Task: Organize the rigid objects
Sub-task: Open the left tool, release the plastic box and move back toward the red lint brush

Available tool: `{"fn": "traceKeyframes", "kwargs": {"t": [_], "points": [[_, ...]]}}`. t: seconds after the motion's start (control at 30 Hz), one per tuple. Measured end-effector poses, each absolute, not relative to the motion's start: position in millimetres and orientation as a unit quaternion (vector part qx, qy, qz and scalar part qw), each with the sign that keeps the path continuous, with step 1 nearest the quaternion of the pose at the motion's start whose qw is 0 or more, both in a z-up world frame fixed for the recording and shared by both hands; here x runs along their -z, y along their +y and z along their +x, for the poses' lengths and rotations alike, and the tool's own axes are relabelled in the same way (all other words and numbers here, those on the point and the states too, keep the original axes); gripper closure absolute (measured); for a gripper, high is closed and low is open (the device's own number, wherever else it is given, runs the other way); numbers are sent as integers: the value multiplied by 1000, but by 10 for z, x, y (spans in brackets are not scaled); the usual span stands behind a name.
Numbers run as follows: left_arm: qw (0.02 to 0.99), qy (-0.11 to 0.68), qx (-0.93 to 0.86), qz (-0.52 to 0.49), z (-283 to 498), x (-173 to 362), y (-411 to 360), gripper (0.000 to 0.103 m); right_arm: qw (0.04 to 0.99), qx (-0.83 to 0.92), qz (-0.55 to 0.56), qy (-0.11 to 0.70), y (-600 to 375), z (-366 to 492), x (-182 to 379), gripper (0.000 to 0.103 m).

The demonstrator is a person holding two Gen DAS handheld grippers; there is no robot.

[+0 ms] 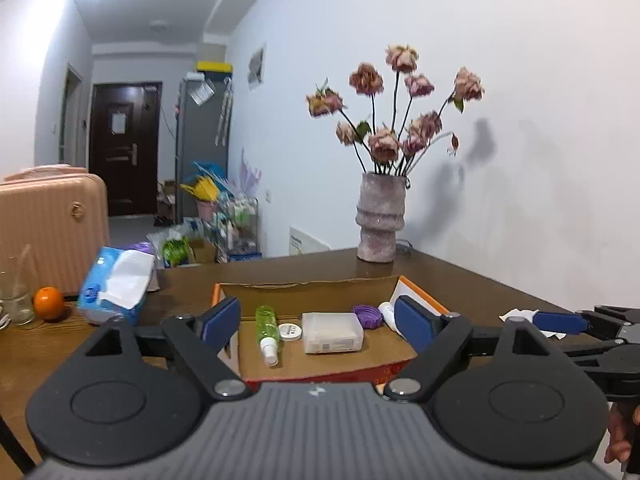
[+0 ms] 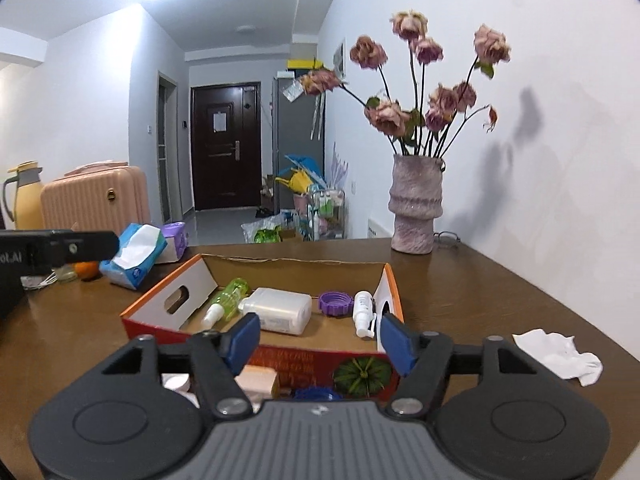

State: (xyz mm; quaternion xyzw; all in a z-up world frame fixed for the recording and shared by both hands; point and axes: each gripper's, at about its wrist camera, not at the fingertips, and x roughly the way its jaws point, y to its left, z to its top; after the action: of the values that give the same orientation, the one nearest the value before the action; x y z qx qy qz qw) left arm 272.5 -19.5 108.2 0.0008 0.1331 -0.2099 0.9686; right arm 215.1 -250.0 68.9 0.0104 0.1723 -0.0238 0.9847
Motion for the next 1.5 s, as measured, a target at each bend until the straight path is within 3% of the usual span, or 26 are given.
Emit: {"fn": "traceKeyframes", "kwargs": {"t": [0.13, 0.27, 0.43, 0.67, 1.5], "points": [[972, 120, 200, 0, 2337, -1010, -89, 15, 986, 29, 18, 164, -2435, 1818, -616, 31], [971, 95, 221, -2, 1924, -919, 66, 2, 989, 35, 16, 143, -2353, 1407, -479, 25], [977, 67, 202, 28, 1493, -736, 110, 1, 989, 50, 23, 135, -2271, 1065, -336, 22], [972, 85, 219, -7, 1110, -487, 308, 0, 991, 62, 8, 118, -2088, 626, -191, 17], [970, 108, 216, 16, 1146, -299, 202, 0, 990, 54, 10, 129, -2032, 550, -22, 12]]}}
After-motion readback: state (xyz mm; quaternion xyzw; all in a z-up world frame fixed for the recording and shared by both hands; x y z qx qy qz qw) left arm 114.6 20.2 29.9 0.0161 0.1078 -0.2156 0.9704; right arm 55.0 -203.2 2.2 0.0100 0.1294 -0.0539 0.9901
